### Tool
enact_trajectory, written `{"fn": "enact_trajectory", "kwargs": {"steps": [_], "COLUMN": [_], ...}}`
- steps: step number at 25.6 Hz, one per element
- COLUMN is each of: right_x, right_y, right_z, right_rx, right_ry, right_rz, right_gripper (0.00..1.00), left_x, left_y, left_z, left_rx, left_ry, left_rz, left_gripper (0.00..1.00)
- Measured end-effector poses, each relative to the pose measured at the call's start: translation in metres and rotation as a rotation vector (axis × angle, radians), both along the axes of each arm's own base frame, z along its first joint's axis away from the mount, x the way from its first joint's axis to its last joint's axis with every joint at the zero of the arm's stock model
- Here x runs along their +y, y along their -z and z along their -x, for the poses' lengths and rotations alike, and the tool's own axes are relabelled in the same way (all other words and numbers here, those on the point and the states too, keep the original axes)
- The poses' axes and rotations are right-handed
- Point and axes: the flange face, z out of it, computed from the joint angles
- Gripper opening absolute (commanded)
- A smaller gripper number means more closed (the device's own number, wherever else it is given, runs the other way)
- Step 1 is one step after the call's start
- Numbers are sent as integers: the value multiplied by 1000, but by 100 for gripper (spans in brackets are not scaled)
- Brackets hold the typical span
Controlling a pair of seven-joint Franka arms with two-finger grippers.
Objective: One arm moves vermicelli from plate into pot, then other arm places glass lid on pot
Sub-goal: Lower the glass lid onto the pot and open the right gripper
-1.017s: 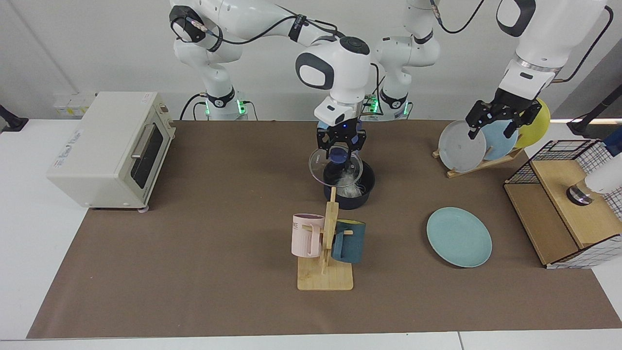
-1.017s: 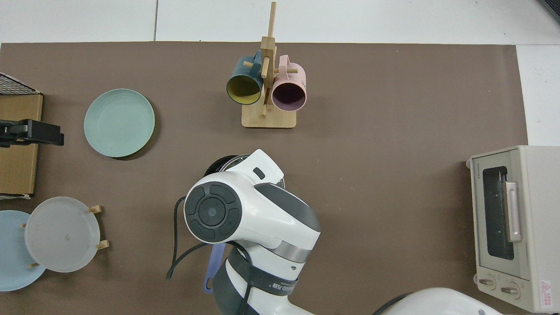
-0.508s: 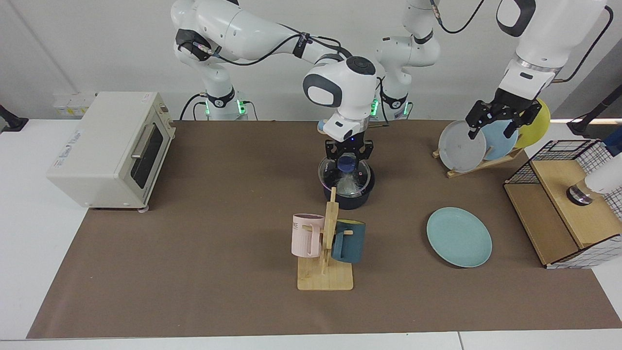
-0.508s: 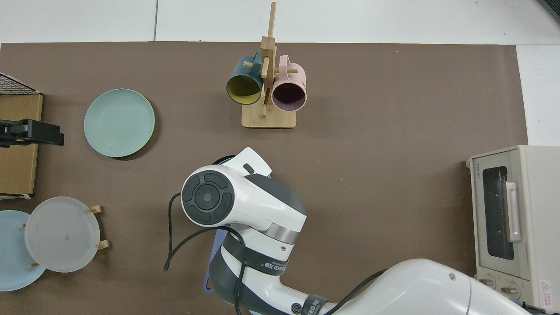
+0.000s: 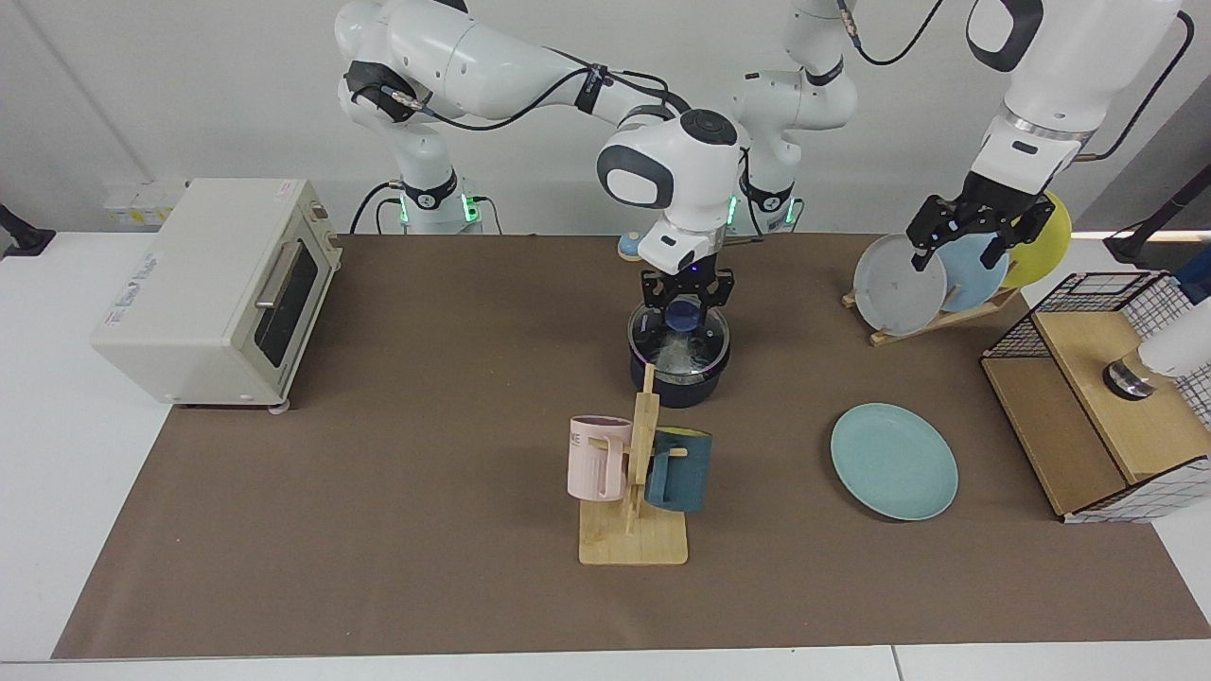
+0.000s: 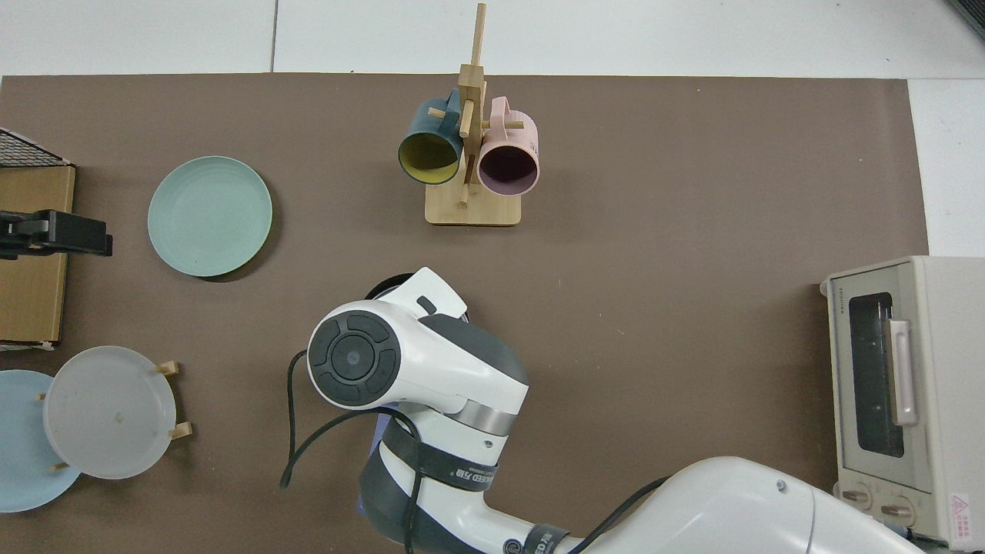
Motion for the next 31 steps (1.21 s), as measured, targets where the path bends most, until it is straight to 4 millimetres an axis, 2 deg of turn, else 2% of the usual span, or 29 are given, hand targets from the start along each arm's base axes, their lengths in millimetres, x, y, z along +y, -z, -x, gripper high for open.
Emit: {"fn": "enact_trajectory", "kwargs": {"steps": [28,29,30,31], "right_x": [-2,-2,-2,-2], "right_y": [4,4,4,4], "right_z": [-9,-9,-9,-9], "right_rx": [-31,-31,-31,-31], "right_ry": [-2,-2,-2,-2], "right_rz": [-18,-18,-18,-18], "right_gripper": [1,20,47,79], "left_x": [0,0,0,0], "left_y": [0,0,0,0], "left_z": [0,0,0,0], "left_rx": [0,0,0,0], "left_ry": [0,0,0,0], "left_rz": [0,0,0,0], "left_gripper": [100,100,100,100]}}
